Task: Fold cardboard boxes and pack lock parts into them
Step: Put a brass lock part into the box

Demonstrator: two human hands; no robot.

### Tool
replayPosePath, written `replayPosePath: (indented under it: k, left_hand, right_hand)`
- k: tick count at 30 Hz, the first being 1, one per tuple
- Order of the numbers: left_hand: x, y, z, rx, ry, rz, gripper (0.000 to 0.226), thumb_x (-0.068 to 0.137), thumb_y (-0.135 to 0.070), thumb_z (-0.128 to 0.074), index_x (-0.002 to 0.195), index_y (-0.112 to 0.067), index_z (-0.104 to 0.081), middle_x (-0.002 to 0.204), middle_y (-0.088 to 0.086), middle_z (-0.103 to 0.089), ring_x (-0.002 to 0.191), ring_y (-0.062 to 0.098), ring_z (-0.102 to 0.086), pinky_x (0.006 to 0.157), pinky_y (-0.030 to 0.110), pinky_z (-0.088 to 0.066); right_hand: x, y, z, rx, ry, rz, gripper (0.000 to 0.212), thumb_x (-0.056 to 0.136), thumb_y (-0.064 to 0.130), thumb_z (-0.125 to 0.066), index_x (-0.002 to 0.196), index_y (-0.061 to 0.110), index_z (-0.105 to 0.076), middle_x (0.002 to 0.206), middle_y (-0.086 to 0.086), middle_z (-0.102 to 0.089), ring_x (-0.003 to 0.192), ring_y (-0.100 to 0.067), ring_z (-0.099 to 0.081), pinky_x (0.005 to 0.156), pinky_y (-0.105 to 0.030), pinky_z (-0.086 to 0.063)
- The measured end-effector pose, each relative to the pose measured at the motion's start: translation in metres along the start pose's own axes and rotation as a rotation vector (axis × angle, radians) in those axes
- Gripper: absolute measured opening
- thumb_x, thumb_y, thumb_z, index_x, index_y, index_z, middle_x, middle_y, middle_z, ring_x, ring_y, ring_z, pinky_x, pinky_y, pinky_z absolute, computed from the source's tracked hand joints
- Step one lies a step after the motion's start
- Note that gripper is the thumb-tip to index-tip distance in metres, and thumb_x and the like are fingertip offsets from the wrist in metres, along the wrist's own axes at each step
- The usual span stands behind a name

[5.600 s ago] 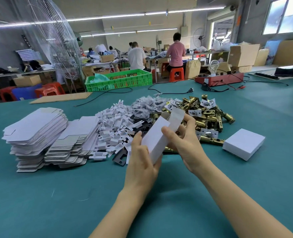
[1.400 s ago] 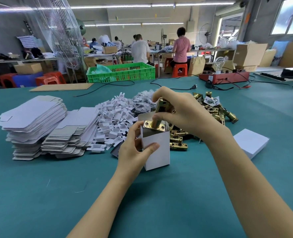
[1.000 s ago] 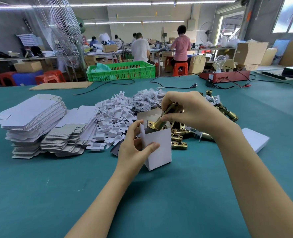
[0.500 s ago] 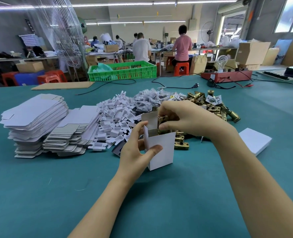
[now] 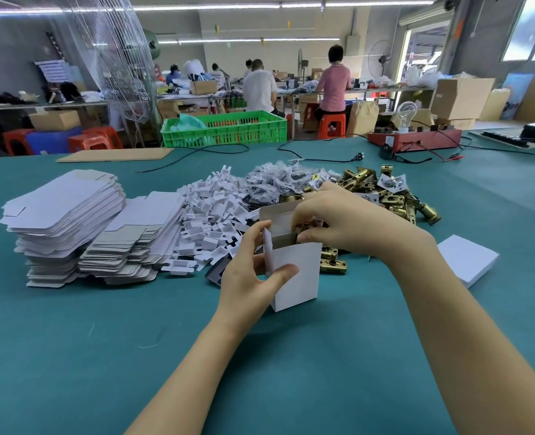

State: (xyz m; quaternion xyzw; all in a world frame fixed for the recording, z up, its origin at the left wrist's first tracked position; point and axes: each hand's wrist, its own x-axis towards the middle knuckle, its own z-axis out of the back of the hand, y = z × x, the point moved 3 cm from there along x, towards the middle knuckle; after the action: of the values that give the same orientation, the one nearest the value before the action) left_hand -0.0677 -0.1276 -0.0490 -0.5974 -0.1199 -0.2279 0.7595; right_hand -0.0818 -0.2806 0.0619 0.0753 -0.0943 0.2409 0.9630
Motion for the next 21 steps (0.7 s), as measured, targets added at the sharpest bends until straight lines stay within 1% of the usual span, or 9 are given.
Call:
replayPosePath:
  k: [2, 4, 6, 9, 12, 15, 17, 19, 21]
  left_hand:
    - [0.0, -0.001, 0.0, 0.0, 0.0, -0.001, 0.064, 0.066, -0.05, -0.073, 0.117, -0.068, -0.04, 0.115, -0.022, -0.061, 0.094, 0.014, -0.068, 0.084, 0.046, -0.057]
    - [-0.001, -0.001, 0.0, 0.004, -0.003, -0.006, 0.064, 0.066, -0.049, -0.073, 0.117, -0.068, -0.039, 0.121, -0.018, -0.059, 0.094, 0.015, -0.068, 0.085, 0.047, -0.056]
    - [-0.001, -0.002, 0.0, 0.01, -0.007, -0.01, 0.064, 0.067, -0.048, -0.074, 0.116, -0.069, -0.038, 0.125, -0.013, -0.058, 0.095, 0.015, -0.068, 0.085, 0.049, -0.056]
    - [-0.001, -0.003, 0.0, 0.015, -0.01, -0.013, 0.064, 0.066, -0.05, -0.073, 0.116, -0.069, -0.038, 0.124, -0.015, -0.057, 0.094, 0.016, -0.068, 0.084, 0.048, -0.056]
    - [-0.001, -0.003, 0.0, 0.026, -0.012, -0.015, 0.065, 0.069, -0.044, -0.075, 0.115, -0.07, -0.038, 0.123, -0.017, -0.056, 0.095, 0.015, -0.068, 0.085, 0.048, -0.056]
    - [-0.002, -0.002, 0.0, 0.021, -0.008, -0.019, 0.066, 0.07, -0.04, -0.076, 0.115, -0.07, -0.038, 0.123, -0.018, -0.056, 0.096, 0.015, -0.068, 0.085, 0.047, -0.056]
    - [-0.002, -0.003, 0.0, 0.014, -0.008, -0.016, 0.066, 0.07, -0.04, -0.076, 0.115, -0.07, -0.039, 0.121, -0.022, -0.056, 0.095, 0.014, -0.068, 0.085, 0.046, -0.056]
    - [-0.002, -0.003, 0.0, 0.016, -0.008, -0.011, 0.066, 0.07, -0.041, -0.075, 0.116, -0.07, -0.038, 0.12, -0.023, -0.056, 0.096, 0.014, -0.068, 0.085, 0.046, -0.056]
    - [-0.002, -0.004, 0.0, 0.013, -0.011, -0.013, 0.066, 0.071, -0.04, -0.075, 0.116, -0.069, -0.038, 0.121, -0.021, -0.056, 0.098, 0.015, -0.067, 0.086, 0.048, -0.056]
  right_hand:
    - [-0.002, -0.002, 0.003, 0.065, -0.026, -0.017, 0.017, 0.09, 0.019, -0.064, 0.106, 0.016, -0.06, 0.09, 0.007, -0.058, 0.087, -0.01, -0.041, 0.074, -0.023, -0.034]
    - [-0.004, -0.004, 0.008, 0.092, -0.062, -0.006, 0.012, 0.089, 0.011, -0.064, 0.101, 0.013, -0.062, 0.085, 0.011, -0.055, 0.078, 0.0, -0.045, 0.069, -0.012, -0.036]
    - [-0.005, -0.006, 0.013, 0.115, -0.094, -0.006, 0.008, 0.088, 0.008, -0.064, 0.094, 0.012, -0.065, 0.08, 0.015, -0.054, 0.075, 0.006, -0.048, 0.067, -0.006, -0.037]
    - [-0.006, -0.009, 0.013, 0.133, -0.118, -0.017, 0.006, 0.088, 0.009, -0.065, 0.09, 0.015, -0.065, 0.08, 0.013, -0.056, 0.075, 0.002, -0.051, 0.066, -0.008, -0.038]
    - [-0.006, -0.012, 0.012, 0.154, -0.152, -0.037, 0.004, 0.088, 0.013, -0.066, 0.09, 0.016, -0.064, 0.083, 0.009, -0.058, 0.077, -0.008, -0.054, 0.069, -0.018, -0.043]
    - [-0.007, -0.015, 0.01, 0.288, -0.179, -0.094, 0.011, 0.089, 0.025, -0.065, 0.096, 0.018, -0.063, 0.087, 0.011, -0.06, 0.077, -0.003, -0.055, 0.066, -0.012, -0.042]
    - [-0.009, -0.018, 0.01, 0.381, -0.195, -0.149, 0.015, 0.09, 0.029, -0.063, 0.098, 0.016, -0.063, 0.087, 0.007, -0.063, 0.079, -0.005, -0.059, 0.07, -0.016, -0.046]
    - [-0.011, -0.021, 0.014, 0.423, -0.296, -0.206, 0.014, 0.091, 0.029, -0.063, 0.096, 0.015, -0.064, 0.084, 0.004, -0.065, 0.079, -0.009, -0.061, 0.072, -0.022, -0.05]
    - [-0.012, -0.02, 0.021, 0.451, -0.455, -0.246, 0.012, 0.091, 0.027, -0.062, 0.095, 0.015, -0.065, 0.081, 0.006, -0.065, 0.076, -0.007, -0.062, 0.07, -0.019, -0.05]
